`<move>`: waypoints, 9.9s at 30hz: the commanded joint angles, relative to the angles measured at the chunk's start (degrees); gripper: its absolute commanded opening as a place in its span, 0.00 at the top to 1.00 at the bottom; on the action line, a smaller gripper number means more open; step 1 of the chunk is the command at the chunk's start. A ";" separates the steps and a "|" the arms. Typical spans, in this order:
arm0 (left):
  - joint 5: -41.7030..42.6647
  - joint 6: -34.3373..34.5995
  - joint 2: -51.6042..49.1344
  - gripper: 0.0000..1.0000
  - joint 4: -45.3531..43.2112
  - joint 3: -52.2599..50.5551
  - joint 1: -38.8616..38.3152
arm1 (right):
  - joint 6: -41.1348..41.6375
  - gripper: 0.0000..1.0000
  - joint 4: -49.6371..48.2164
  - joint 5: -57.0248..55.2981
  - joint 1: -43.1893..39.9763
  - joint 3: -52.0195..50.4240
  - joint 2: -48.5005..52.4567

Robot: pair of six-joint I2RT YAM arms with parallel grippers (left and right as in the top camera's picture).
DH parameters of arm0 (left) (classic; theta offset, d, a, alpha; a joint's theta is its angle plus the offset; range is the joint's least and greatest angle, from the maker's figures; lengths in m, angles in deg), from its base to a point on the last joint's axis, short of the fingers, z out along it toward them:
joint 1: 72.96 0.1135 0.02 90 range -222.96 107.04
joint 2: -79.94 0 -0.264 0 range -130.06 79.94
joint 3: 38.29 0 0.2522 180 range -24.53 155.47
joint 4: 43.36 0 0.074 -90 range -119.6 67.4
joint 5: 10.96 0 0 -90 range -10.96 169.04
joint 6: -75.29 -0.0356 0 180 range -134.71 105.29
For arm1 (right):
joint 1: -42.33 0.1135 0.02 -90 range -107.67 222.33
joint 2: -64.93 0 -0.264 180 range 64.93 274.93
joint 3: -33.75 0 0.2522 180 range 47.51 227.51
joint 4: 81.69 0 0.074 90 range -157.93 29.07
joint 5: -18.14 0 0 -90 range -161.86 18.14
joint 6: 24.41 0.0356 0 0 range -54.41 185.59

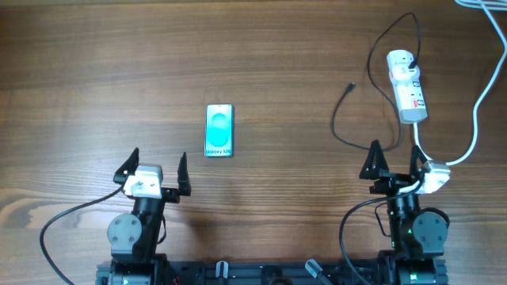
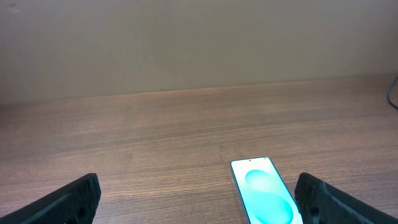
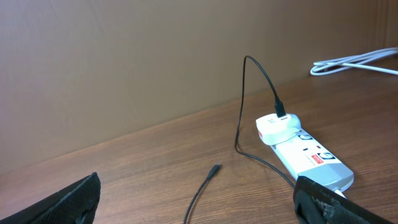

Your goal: Plug charger to phone and switch on socket

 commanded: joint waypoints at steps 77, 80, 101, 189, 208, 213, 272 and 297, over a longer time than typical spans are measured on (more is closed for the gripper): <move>2.91 6.60 -0.44 0.00 -0.33 5.68 0.35 | -0.57 0.00 -0.13 -0.33 0.66 -0.15 0.04; 2.93 6.60 -2.47 0.00 -0.31 8.96 0.35 | -0.57 0.00 -0.13 -0.33 0.66 -0.15 0.04; 8.94 12.17 -54.86 0.00 27.78 67.65 -1.68 | -0.57 0.00 -0.13 -0.33 0.66 -0.15 0.04; 0.22 24.33 -116.91 0.00 31.34 63.80 -20.37 | -0.55 0.00 -0.13 -0.33 0.66 -0.15 0.04; 0.42 24.48 -117.11 0.29 34.18 63.80 -21.42 | -0.57 0.00 -0.13 -0.33 0.66 -0.15 0.04; 0.39 25.86 -117.11 0.44 34.64 63.82 -21.40 | -0.57 0.00 -0.13 -0.33 0.66 -0.15 0.04; 61.05 31.85 -108.72 0.48 74.42 95.01 -5.22 | -0.57 0.00 -0.13 -0.33 0.66 -0.15 0.04; 54.88 31.85 -108.72 0.48 71.08 95.01 -5.22 | 5.20 0.00 -0.07 2.47 0.66 -0.15 0.04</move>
